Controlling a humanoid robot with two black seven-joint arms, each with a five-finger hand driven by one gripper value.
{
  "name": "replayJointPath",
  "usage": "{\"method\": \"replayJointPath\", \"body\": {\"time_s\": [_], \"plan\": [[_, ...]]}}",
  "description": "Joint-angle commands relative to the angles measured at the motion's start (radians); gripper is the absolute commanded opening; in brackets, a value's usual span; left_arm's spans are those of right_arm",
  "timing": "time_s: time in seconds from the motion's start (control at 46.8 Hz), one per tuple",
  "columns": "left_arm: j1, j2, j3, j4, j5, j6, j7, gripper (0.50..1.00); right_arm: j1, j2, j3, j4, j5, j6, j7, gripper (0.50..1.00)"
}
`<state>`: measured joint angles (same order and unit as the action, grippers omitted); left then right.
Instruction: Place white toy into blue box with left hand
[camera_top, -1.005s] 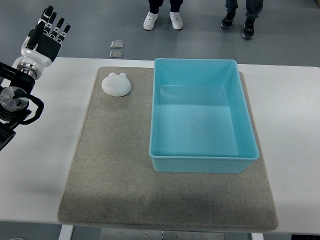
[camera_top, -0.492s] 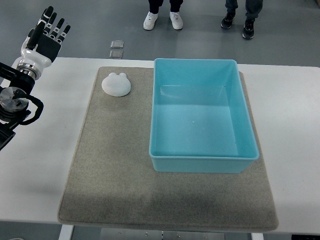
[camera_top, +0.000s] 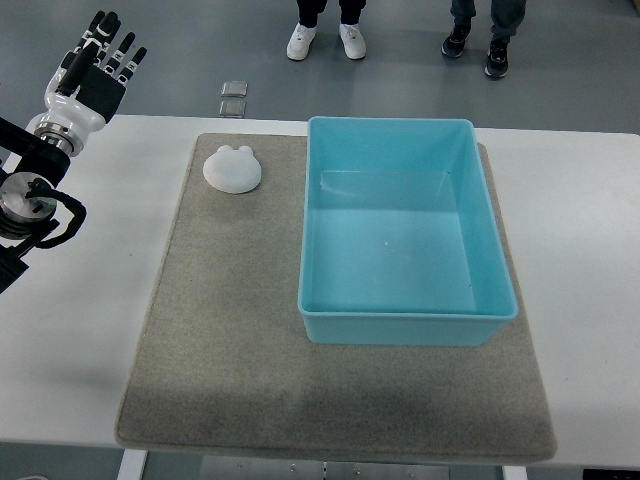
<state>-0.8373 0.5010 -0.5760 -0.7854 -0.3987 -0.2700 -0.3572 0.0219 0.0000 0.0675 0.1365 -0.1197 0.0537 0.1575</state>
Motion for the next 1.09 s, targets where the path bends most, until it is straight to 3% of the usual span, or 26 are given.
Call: {"method": "replayJointPath", "body": {"time_s": [0.0,0.47,0.791,1.069], "plan": [[-0.002,0.001,-0.001,0.002,0.066,0.002,0.0,1.0,0.0,0.0,0.0,0.0,0.0,0.0,-0.001,0.936],[-0.012,0.001,0.005,0.008,0.13,-0.02,-0.005,1.0,0.0,0.0,0.0,0.0,0.0,0.0,-0.001,0.936],[-0.042,-0.004,0.011,0.051,0.469,0.014,-0.005,0.996,0.0,0.0,0.0,0.0,0.0,0.0,0.0,0.936],[-0.095,-0.024,0.016,0.061,0.969,0.118,-0.003,0.988,0.0,0.0,0.0,0.0,0.0,0.0,-0.001,0.936]]}}
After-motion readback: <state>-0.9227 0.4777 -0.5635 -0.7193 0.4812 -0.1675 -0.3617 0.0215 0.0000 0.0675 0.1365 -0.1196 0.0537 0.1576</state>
